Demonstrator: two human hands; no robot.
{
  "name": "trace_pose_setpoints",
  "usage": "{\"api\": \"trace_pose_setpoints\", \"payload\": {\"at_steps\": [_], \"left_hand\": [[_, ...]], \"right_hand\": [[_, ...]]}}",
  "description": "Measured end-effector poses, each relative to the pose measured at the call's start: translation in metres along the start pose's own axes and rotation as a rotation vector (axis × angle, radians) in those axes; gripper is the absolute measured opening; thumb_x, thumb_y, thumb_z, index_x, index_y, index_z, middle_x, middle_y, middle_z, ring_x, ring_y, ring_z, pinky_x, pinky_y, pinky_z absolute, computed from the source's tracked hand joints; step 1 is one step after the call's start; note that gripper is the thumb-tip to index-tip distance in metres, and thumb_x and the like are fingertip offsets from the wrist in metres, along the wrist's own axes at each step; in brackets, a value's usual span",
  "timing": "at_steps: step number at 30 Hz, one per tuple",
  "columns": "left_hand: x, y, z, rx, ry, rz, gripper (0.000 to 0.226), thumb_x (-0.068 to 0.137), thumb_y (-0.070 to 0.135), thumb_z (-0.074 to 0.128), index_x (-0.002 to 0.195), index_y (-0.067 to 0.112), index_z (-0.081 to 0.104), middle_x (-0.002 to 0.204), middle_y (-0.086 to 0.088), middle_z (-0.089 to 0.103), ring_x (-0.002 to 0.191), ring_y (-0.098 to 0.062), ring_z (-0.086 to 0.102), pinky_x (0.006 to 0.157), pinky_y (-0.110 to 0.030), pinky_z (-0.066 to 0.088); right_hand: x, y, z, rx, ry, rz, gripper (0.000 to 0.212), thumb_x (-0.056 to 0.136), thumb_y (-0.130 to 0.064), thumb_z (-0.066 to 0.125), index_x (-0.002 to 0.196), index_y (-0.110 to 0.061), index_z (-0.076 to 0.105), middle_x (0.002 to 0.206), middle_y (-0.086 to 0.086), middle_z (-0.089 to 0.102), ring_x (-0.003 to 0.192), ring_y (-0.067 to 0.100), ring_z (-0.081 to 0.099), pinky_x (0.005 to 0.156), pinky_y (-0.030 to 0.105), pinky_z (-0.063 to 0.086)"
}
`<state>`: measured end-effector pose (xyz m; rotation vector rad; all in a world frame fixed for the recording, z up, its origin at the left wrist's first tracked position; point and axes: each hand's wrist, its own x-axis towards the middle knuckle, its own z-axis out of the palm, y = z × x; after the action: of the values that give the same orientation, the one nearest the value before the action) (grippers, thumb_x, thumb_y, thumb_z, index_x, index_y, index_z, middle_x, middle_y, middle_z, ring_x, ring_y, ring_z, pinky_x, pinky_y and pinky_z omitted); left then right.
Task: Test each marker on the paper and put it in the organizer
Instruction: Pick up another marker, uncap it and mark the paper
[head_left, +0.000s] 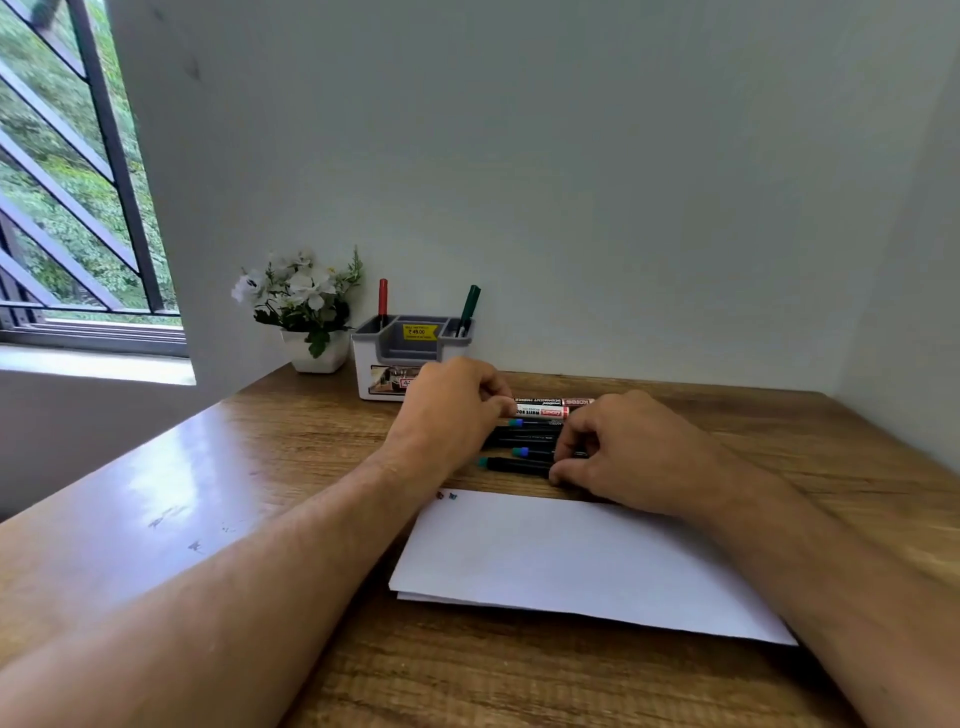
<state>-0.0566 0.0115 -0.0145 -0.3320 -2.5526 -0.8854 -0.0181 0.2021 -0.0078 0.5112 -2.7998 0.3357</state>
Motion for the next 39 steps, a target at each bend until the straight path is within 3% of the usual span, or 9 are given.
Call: {"api": "trace_pose_setpoints", "payload": {"at_steps": [5,9,13,17,22,25,28,33,39], "left_hand": [[0.001,-0.001,0.000,-0.013,-0.016,-0.016,0.005,0.087,0.030,0.072,0.082,0.032,0.069,0.074,0.017,0.063,0.072,0.004,0.056,0.059,-0.010,0.036],[0.001,0.001,0.000,-0.015,-0.008,-0.004,0.004,0.086,0.031,0.072,0.083,0.031,0.070,0.076,0.017,0.064,0.075,0.004,0.057,0.062,-0.011,0.039],[-0.002,0.002,-0.003,-0.075,0.113,0.063,0.011,0.094,0.036,0.062,0.098,0.030,0.071,0.083,0.020,0.064,0.078,0.005,0.058,0.071,-0.012,0.044],[-0.004,0.009,-0.007,-0.200,0.274,0.176,0.033,0.102,0.038,0.046,0.126,0.024,0.065,0.112,0.013,0.069,0.102,0.001,0.059,0.087,-0.013,0.043],[-0.007,0.014,-0.001,-0.217,0.135,0.242,0.035,0.102,0.039,0.044,0.126,0.023,0.065,0.116,0.009,0.071,0.108,-0.001,0.063,0.099,-0.027,0.050],[-0.009,0.012,-0.001,-0.264,0.007,0.257,0.032,0.103,0.037,0.042,0.119,0.028,0.069,0.105,0.015,0.073,0.099,0.005,0.064,0.092,-0.025,0.052],[-0.013,0.012,-0.002,-0.350,-0.080,0.267,0.034,0.101,0.036,0.040,0.109,0.029,0.072,0.096,0.013,0.074,0.093,-0.001,0.067,0.084,-0.027,0.054],[-0.011,0.008,-0.006,-0.593,-0.173,0.165,0.034,0.104,0.024,0.040,0.096,0.013,0.071,0.064,0.001,0.064,0.059,-0.014,0.057,0.062,-0.034,0.048],[-0.006,0.006,-0.017,-0.763,-0.114,0.131,0.034,0.105,0.012,0.035,0.088,0.010,0.064,0.052,0.015,0.059,0.048,0.003,0.054,0.047,-0.010,0.041]], "right_hand": [[-0.002,-0.002,0.002,0.019,-0.008,0.028,0.018,0.077,-0.052,0.076,0.081,-0.034,0.076,0.073,-0.017,0.057,0.071,0.003,0.057,0.062,0.023,0.041],[-0.002,-0.004,0.000,0.041,0.033,0.061,0.018,0.075,-0.047,0.074,0.067,-0.031,0.071,0.066,-0.015,0.060,0.063,0.000,0.056,0.054,0.020,0.036],[-0.002,-0.005,-0.005,0.269,0.154,0.173,0.019,0.073,-0.040,0.076,0.062,-0.027,0.070,0.054,-0.016,0.061,0.052,0.000,0.054,0.050,0.020,0.035],[-0.001,-0.005,-0.010,0.470,0.212,0.248,0.021,0.078,-0.039,0.074,0.067,-0.022,0.074,0.051,-0.020,0.064,0.043,-0.005,0.054,0.037,0.013,0.035],[0.000,-0.009,-0.013,0.798,0.359,0.308,0.024,0.085,-0.035,0.067,0.068,-0.018,0.071,0.055,-0.008,0.068,0.039,0.002,0.051,0.051,0.027,0.037],[-0.002,-0.010,-0.016,1.114,0.351,0.266,0.014,0.090,-0.021,0.059,0.076,-0.019,0.061,0.059,0.006,0.070,0.041,0.021,0.035,0.044,0.028,0.026],[-0.005,-0.011,-0.019,1.284,0.330,0.238,0.017,0.090,-0.013,0.059,0.076,-0.023,0.059,0.068,0.013,0.073,0.040,0.019,0.032,0.038,0.020,0.027],[-0.006,-0.009,-0.018,1.326,0.344,0.280,0.013,0.085,-0.008,0.072,0.083,-0.021,0.070,0.074,0.009,0.076,0.037,0.011,0.045,0.036,0.017,0.036],[-0.008,-0.003,-0.013,1.197,0.281,0.068,0.015,0.085,-0.011,0.074,0.089,-0.024,0.080,0.070,0.008,0.072,0.044,0.012,0.047,0.043,0.022,0.038]]}}
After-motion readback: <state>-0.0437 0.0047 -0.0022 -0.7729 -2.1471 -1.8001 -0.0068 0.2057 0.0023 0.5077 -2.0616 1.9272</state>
